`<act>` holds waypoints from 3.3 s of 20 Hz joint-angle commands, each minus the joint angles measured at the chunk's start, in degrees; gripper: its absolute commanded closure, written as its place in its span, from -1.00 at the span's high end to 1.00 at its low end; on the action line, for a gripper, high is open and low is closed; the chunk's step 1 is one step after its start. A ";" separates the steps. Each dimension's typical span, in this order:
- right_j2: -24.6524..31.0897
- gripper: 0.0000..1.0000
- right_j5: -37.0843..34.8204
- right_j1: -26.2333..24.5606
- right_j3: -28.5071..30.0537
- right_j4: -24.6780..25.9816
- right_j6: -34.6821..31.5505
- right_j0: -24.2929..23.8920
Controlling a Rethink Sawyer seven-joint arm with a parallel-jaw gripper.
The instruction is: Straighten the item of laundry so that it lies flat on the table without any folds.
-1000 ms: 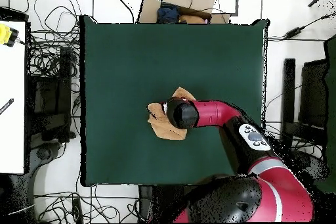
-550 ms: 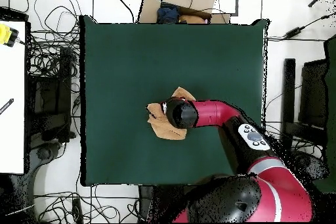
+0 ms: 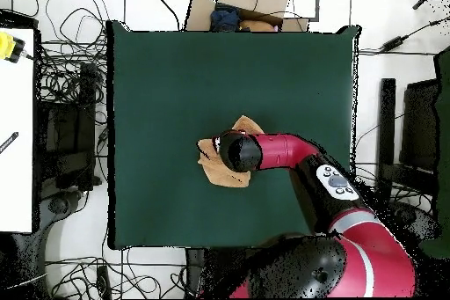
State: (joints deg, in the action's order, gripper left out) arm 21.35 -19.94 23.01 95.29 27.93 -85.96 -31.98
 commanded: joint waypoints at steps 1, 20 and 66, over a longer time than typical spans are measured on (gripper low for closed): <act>1.83 1.00 -1.90 -3.55 0.91 0.57 -2.44 1.29; 2.15 1.00 -13.44 10.46 9.60 -4.47 -1.25 1.06; -6.70 1.00 -16.78 8.05 13.26 5.96 3.77 -7.00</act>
State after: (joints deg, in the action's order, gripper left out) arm 19.35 -27.42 31.77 104.95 29.23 -85.96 -36.21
